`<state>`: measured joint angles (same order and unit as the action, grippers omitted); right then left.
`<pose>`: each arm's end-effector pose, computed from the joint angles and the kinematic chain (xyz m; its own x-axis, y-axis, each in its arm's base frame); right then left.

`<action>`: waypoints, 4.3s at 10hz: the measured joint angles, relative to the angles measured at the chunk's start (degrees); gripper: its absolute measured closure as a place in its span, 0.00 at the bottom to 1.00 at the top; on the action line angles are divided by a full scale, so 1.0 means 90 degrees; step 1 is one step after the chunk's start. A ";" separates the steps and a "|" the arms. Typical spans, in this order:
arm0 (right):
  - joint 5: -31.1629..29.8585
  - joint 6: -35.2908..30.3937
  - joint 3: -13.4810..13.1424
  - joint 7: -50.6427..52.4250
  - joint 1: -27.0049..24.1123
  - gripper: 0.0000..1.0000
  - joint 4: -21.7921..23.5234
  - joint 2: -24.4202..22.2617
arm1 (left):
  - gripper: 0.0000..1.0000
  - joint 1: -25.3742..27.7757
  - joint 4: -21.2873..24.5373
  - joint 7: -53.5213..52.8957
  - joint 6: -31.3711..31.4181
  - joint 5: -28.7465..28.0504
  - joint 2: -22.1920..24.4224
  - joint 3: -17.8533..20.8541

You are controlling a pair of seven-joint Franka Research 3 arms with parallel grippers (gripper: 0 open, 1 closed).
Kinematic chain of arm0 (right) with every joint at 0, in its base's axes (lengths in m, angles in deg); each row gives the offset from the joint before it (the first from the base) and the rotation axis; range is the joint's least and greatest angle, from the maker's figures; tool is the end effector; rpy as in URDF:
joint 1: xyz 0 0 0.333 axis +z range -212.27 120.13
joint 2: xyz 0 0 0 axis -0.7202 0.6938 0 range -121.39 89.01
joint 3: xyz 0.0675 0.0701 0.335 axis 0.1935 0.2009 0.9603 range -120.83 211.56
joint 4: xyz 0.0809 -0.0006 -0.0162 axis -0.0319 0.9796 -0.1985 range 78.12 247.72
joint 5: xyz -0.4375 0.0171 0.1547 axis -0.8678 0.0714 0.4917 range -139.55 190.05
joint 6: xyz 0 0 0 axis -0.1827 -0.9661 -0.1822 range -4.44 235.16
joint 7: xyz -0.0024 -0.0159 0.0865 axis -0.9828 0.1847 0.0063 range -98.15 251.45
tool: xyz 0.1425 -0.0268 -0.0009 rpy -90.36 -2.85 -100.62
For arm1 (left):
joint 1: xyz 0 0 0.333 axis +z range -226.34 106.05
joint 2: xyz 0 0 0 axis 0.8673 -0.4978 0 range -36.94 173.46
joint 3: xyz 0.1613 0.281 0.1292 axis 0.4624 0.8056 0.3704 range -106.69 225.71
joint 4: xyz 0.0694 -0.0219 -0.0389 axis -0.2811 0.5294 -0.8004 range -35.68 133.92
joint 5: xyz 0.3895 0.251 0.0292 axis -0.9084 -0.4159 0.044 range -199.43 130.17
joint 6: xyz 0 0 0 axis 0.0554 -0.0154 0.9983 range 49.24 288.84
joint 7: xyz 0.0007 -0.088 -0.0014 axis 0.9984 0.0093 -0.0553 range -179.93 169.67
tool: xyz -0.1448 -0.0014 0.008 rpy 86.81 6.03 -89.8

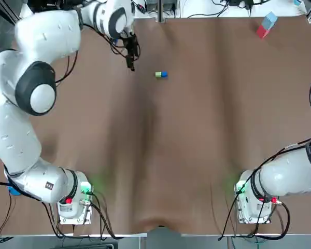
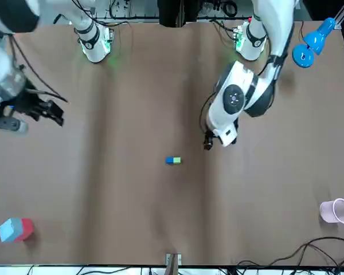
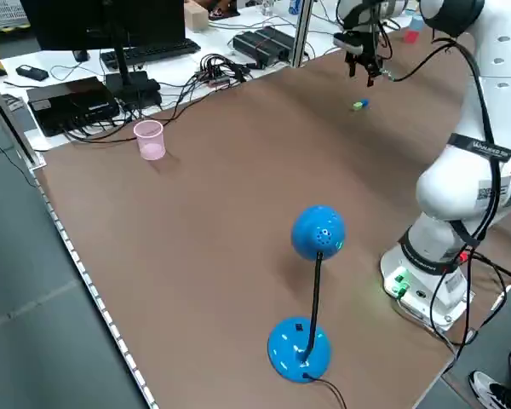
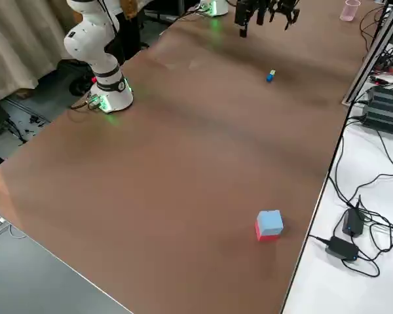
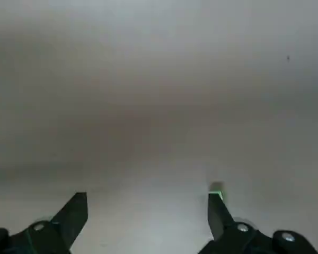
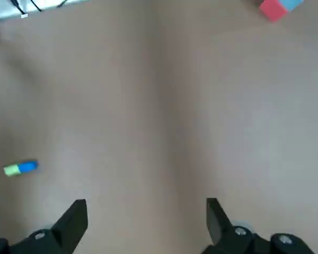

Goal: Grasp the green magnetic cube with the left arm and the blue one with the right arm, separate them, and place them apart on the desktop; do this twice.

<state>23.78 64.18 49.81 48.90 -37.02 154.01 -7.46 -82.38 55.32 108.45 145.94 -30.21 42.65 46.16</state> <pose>0.6701 0.1533 0.5964 0.9682 -0.2462 0.0453 -0.2461 -0.9692 -0.0081 0.6034 -0.4239 0.2916 0.1389 0.9800 -0.1426 0.9849 -0.1517 -0.0833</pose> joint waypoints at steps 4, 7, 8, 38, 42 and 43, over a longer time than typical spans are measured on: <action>-0.0010 0.2005 0.0009 -0.1570 0.0958 0.00 0.0341 0.0961 | 0.00 -0.0452 -0.0754 0.1166 0.0775 0.0009 -0.1184 0.0034; 0.0006 0.2501 0.0013 -0.4467 0.1594 0.01 0.0456 0.1436 | 0.04 -0.0502 -0.1124 0.1186 0.1523 -0.0009 -0.1738 0.0106; 0.0006 0.2508 0.0014 -0.5535 0.1846 0.02 0.0465 0.1618 | 0.04 -0.0599 -0.1136 0.1157 0.1772 -0.0028 -0.1858 0.0238; 0.1052 0.5086 0.0003 -1.0887 0.2976 0.77 -0.1044 0.5234 | 0.76 -0.0974 -0.1507 0.0875 0.2564 -0.0062 -0.2774 0.0427; 0.1052 0.5099 -0.0006 -1.0887 0.2976 0.77 -0.1046 0.5234 | 0.76 -0.0909 -0.1529 0.0719 0.2569 -0.0062 -0.2775 0.0497; 0.1052 0.5102 -0.0019 -1.0887 0.2973 0.77 -0.1047 0.5234 | 0.76 -0.0860 -0.1537 0.0666 0.2566 -0.0062 -0.2774 0.0511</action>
<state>33.25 110.10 49.64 -49.08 -10.26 144.59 39.64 -90.12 41.49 114.44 169.03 -30.77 17.68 50.77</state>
